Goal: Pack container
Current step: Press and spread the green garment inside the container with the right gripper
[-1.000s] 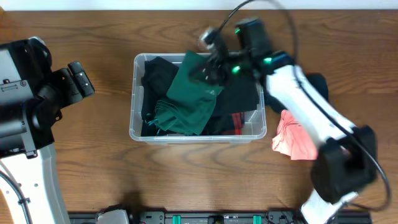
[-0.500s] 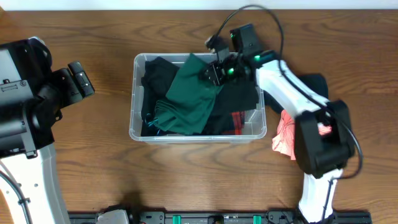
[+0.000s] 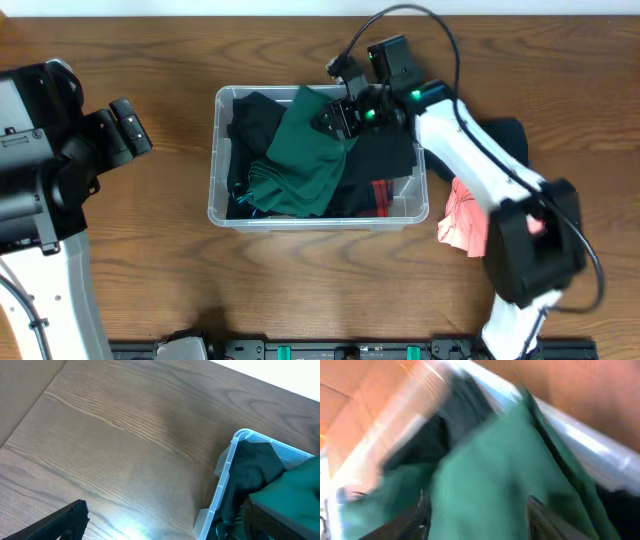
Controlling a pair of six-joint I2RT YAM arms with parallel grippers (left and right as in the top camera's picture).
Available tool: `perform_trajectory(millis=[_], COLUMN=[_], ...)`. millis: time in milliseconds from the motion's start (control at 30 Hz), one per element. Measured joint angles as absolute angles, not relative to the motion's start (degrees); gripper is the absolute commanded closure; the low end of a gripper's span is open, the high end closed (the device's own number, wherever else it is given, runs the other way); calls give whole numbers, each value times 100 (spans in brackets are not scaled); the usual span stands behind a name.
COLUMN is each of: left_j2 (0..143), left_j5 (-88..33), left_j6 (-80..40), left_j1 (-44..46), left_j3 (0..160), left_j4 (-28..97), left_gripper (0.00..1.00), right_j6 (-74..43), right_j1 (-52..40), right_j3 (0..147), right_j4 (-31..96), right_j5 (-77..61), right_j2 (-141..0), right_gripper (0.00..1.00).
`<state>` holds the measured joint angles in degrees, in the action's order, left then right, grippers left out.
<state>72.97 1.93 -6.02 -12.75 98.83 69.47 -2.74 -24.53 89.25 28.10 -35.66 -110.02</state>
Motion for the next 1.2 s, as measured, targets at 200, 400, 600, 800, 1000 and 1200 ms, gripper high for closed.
perform_trajectory(millis=[200, 400, 600, 800, 1000, 1200], left_j2=[7297, 7297, 7297, 7297, 7297, 7297], left_j5=[193, 196, 193, 193, 196, 193], left_j6=[-602, -602, -602, -602, -602, -602], left_j1=[-1275, -1275, -1275, -1275, -1275, -1275], left_j3=[9883, 9883, 9883, 9883, 9883, 9883], left_j4=[6947, 6947, 6947, 6947, 6945, 6945], left_gripper=[2, 2, 2, 2, 2, 2], right_j6=[23, 1052, 1636, 1734, 1496, 663], right_j1=[-2620, -3212, -3861, -3892, -3601, -2434], right_j3=[8947, 8949, 8945, 9008, 9719, 10396], right_j4=[2899, 3907, 4180, 4158, 4357, 4331], right_j5=[-4005, -4152, -3599, -3487, -3601, -3597], right_j2=[-10285, -10652, -11502, -11793, -11653, -10628], right_gripper=[41, 38, 36, 25, 26, 19])
